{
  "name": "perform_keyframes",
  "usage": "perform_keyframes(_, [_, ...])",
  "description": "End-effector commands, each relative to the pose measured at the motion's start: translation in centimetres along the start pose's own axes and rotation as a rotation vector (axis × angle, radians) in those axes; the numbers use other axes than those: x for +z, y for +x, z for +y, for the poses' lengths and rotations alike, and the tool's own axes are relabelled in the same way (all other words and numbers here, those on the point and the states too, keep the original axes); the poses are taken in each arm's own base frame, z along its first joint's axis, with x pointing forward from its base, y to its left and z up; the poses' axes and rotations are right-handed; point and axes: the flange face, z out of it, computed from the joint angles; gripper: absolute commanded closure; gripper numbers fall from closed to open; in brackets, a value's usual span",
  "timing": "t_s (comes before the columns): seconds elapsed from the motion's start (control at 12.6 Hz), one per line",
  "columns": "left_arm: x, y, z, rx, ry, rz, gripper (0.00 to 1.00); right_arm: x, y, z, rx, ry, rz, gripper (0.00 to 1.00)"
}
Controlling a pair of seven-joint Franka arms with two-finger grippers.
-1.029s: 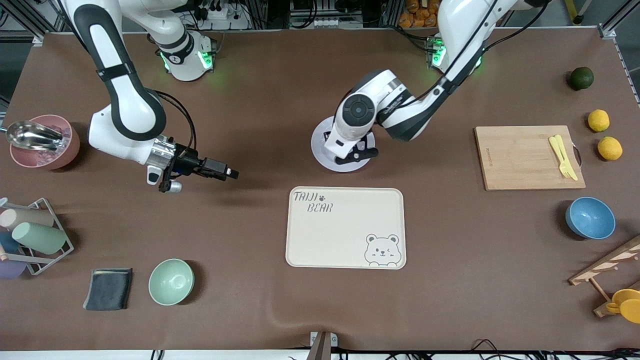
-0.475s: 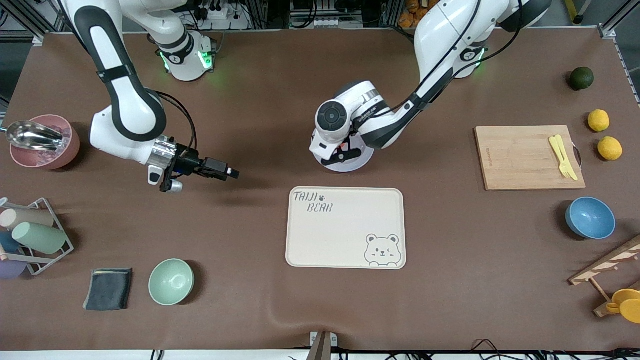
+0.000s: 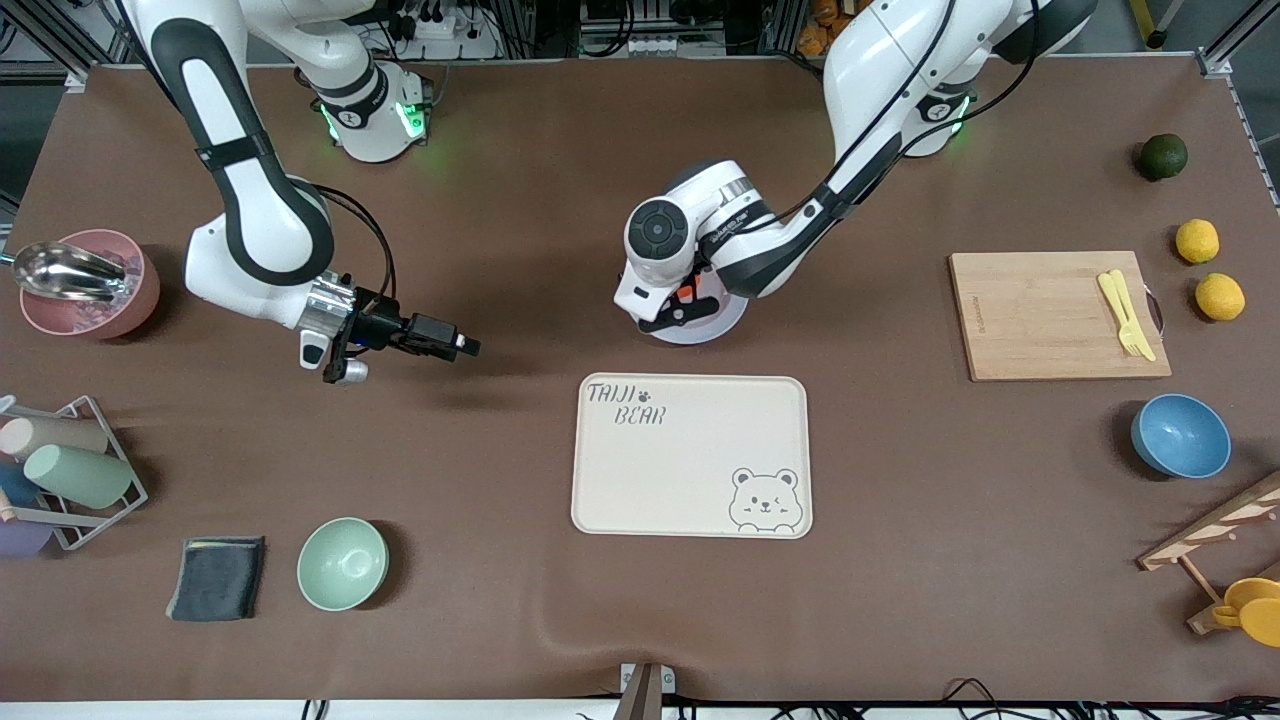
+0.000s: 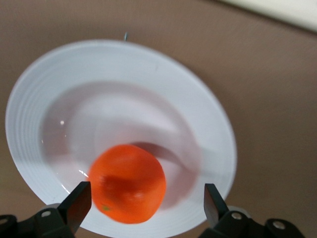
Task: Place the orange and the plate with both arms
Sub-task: 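Lower the orange onto the white plate and open the left gripper, then withdraw the left gripper while the right gripper reaches the plate rim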
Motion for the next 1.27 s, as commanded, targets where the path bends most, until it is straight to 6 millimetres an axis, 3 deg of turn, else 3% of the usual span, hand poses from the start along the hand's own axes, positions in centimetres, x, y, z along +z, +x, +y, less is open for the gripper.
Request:
perform_keyframes(0.0, [-6.7, 2.1, -0.9, -0.050, -0.017, 0.076, 0.00, 1.1, -0.9, -0.2, 0.002, 0.021, 0.015, 0.00])
perform_keyframes(0.16, [-11.7, 5.8, -2.7, -0.114, -0.050, 0.099, 0.00, 2.4, -1.2, 0.6, -0.003, 0.043, 0.033, 0.00])
perform_keyframes(0.4, [-17.3, 11.8, -7.8, -0.188, -0.100, 0.159, 0.00, 5.6, -2.8, 0.9, 0.015, 0.094, 0.021, 0.00])
perform_keyframes(0.55, [-20.4, 15.8, -12.4, -0.187, -0.116, 0.208, 0.00, 7.1, -3.8, 1.0, 0.017, 0.102, -0.022, 0.00])
perform_keyframes(0.79, [-24.7, 20.6, -20.9, -0.129, -0.106, 0.239, 0.00, 10.3, -6.0, 1.4, 0.028, 0.093, -0.083, 0.05])
perform_keyframes(0.87, [-25.4, 21.8, -23.1, -0.123, -0.107, 0.243, 0.00, 11.4, -6.9, 1.2, 0.024, 0.090, -0.103, 0.08])
perform_keyframes(1.11, [-26.8, 22.8, -24.9, -0.101, -0.106, 0.274, 0.00, 13.5, -8.6, 1.0, 0.033, 0.091, -0.136, 0.20])
perform_keyframes(1.19, [-27.9, 23.3, -26.6, -0.088, -0.105, 0.291, 0.00, 14.5, -9.5, 0.8, 0.037, 0.104, -0.137, 0.21])
